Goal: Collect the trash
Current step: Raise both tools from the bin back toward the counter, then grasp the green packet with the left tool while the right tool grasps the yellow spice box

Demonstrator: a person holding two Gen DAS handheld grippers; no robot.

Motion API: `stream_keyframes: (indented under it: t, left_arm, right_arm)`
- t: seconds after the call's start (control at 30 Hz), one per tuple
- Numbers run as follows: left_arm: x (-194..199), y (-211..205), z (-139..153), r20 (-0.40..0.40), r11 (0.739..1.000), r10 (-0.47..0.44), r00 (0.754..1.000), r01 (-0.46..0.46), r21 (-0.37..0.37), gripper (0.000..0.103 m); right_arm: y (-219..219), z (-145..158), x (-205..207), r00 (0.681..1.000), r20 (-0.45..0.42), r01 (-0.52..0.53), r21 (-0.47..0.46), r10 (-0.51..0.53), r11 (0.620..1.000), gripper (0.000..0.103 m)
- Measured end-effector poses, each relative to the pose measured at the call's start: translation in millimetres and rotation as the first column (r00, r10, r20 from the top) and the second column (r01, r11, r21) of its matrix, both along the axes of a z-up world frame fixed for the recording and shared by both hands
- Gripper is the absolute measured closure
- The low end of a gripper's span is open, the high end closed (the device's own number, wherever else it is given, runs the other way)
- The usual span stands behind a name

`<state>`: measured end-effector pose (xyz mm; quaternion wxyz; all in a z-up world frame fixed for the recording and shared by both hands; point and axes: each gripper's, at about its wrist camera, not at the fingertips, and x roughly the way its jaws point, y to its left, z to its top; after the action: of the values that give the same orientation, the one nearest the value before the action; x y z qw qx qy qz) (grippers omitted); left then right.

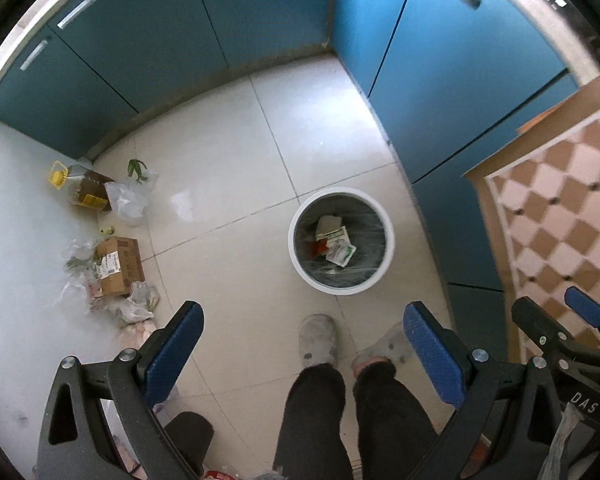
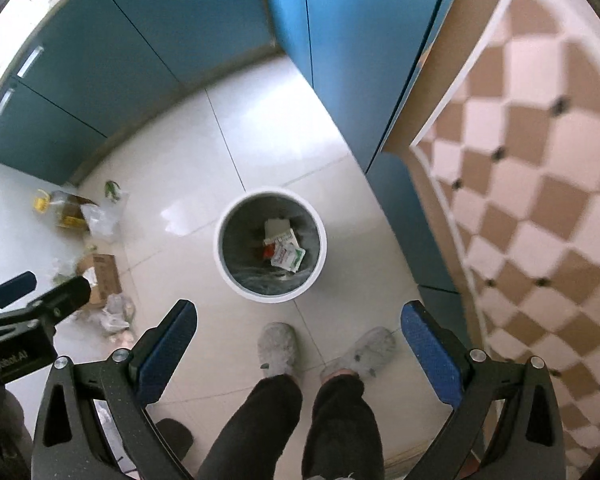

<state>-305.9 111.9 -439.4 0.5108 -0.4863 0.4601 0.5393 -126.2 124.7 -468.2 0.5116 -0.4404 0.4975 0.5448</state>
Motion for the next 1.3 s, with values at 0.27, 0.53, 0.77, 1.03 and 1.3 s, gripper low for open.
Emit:
stream_keyframes:
  t: [0.27, 0.53, 0.77, 1.03, 1.3]
  left_arm:
    - [12, -23, 107, -0.059, 0.992, -0.051, 0.997, 0.058, 0.116, 0.001]
    - [73, -11, 202, -0.103, 0.918, -0.166, 0.981, 0.192, 0.347, 0.001]
    - [223, -6, 256, -0.11, 0.812, -0.381, 0.918, 0.389, 0.436, 0.0]
    - [456, -36, 247, -0.126, 0.706, -0.631, 0.765, 0.634, 0.314, 0.0]
    - [647, -94, 183, -0.074, 0.584, -0.798, 0.598, 0.799, 0.145, 0.0]
  right_arm:
    - [-36, 122, 16, 0.998, -0.065, 0.01, 0.061, -0.006, 0.998, 0.0]
    - [-70, 212, 64, 0.954, -0.246, 0.215, 0.153, -0.174, 0.965, 0.0]
    - [-115, 265, 188, 0.879, -0.292, 0.451, 0.25, -0.377, 0.857, 0.0]
    - [-204, 269, 389, 0.76, -0.144, 0.649, 0.2, -0.634, 0.734, 0.0]
    - [-259, 228, 580, 0.758, 0.056, 0.645, 0.073, -0.649, 0.76, 0.0]
